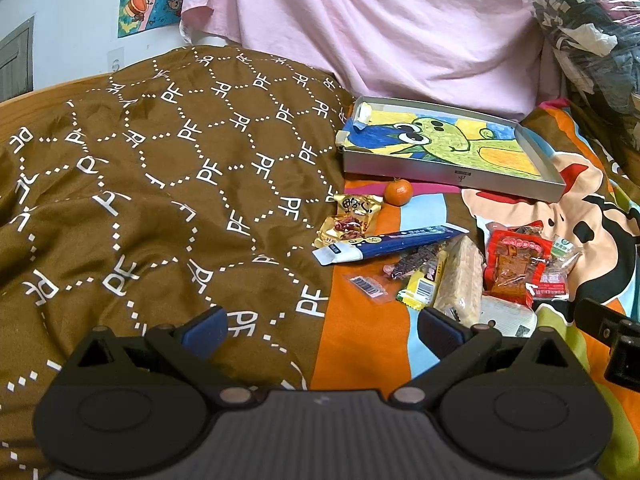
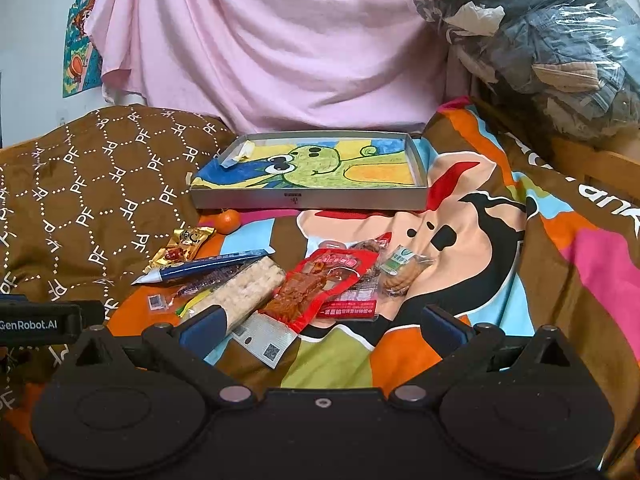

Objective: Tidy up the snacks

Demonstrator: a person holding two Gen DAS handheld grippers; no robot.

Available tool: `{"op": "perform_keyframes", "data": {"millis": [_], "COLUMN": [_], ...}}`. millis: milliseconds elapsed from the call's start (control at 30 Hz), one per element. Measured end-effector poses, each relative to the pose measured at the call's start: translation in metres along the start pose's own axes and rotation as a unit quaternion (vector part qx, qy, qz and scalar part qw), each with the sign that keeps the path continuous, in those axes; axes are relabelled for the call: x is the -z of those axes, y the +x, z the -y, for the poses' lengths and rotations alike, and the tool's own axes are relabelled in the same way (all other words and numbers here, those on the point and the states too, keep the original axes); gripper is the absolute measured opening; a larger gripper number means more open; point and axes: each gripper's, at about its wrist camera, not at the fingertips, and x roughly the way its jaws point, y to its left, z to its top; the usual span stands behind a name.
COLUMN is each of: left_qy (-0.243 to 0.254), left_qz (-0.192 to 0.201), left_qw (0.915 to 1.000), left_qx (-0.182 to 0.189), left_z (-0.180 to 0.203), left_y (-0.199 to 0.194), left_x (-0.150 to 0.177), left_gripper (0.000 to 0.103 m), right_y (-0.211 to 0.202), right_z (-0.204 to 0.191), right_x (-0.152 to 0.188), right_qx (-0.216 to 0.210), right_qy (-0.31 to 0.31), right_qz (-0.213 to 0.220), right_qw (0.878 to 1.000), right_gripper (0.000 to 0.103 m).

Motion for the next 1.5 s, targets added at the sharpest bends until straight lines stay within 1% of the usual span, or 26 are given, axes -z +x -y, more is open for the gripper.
{"op": "perform_keyframes", "data": {"millis": [433,733,867,900,933,1000,1067,1167,1267,1333,1400,1500], "left_qy": [-0.006,-0.002,0.007,0.009,0.01,0.014,0.021,0.037,0.059,0.072,0.083,0.117], "left_qz": [-0.002,0.003,0.002,0.002,0.002,0.001,-0.005,-0.014,-0.015,-0.019,-0.025,-0.032], "left_qw": [1.0,0.9999,0.9999,0.9999,0.9999,0.9999,0.9995,0.9984,0.9966,0.995,0.9936,0.9889], "left_qx": [-0.002,-0.011,-0.009,-0.007,-0.004,0.009,0.024,0.042,0.056,0.066,0.072,0.086], "left_z": [-0.001,0.003,0.006,0.007,0.008,0.01,0.013,0.02,0.029,0.036,0.041,0.051], "left_y": [0.002,0.0,0.003,0.003,0.004,0.006,0.011,0.019,0.026,0.033,0.039,0.046], "left_x": [0.0,-0.003,-0.007,-0.009,-0.01,-0.014,-0.018,-0.022,-0.025,-0.026,-0.026,-0.026], "left_gripper": [0.103,0.103,0.103,0.103,0.103,0.103,0.103,0.103,0.103,0.103,0.103,0.103], "right_y": [0.003,0.003,0.003,0.004,0.008,0.016,0.025,0.037,0.048,0.057,0.07,0.091], "right_z": [0.0,0.0,0.004,0.005,0.008,0.016,0.028,0.04,0.043,0.045,0.047,0.048], "right_x": [0.001,0.001,-0.002,-0.003,-0.006,-0.011,-0.018,-0.027,-0.036,-0.038,-0.04,-0.039], "right_qx": [-0.009,-0.014,-0.016,-0.023,-0.039,-0.083,-0.133,-0.184,-0.204,-0.216,-0.23,-0.251], "right_qy": [0.004,0.01,0.012,0.014,0.016,0.03,0.056,0.075,0.053,0.04,0.039,0.048], "right_qz": [-0.013,-0.021,-0.024,-0.028,-0.039,-0.064,-0.081,-0.095,-0.102,-0.115,-0.131,-0.149], "right_qw": [1.0,1.0,1.0,0.999,0.998,0.994,0.986,0.975,0.972,0.969,0.964,0.955], "right_gripper": [0.102,0.102,0.102,0.102,0.102,0.102,0.102,0.102,0.102,0.102,0.102,0.102]}}
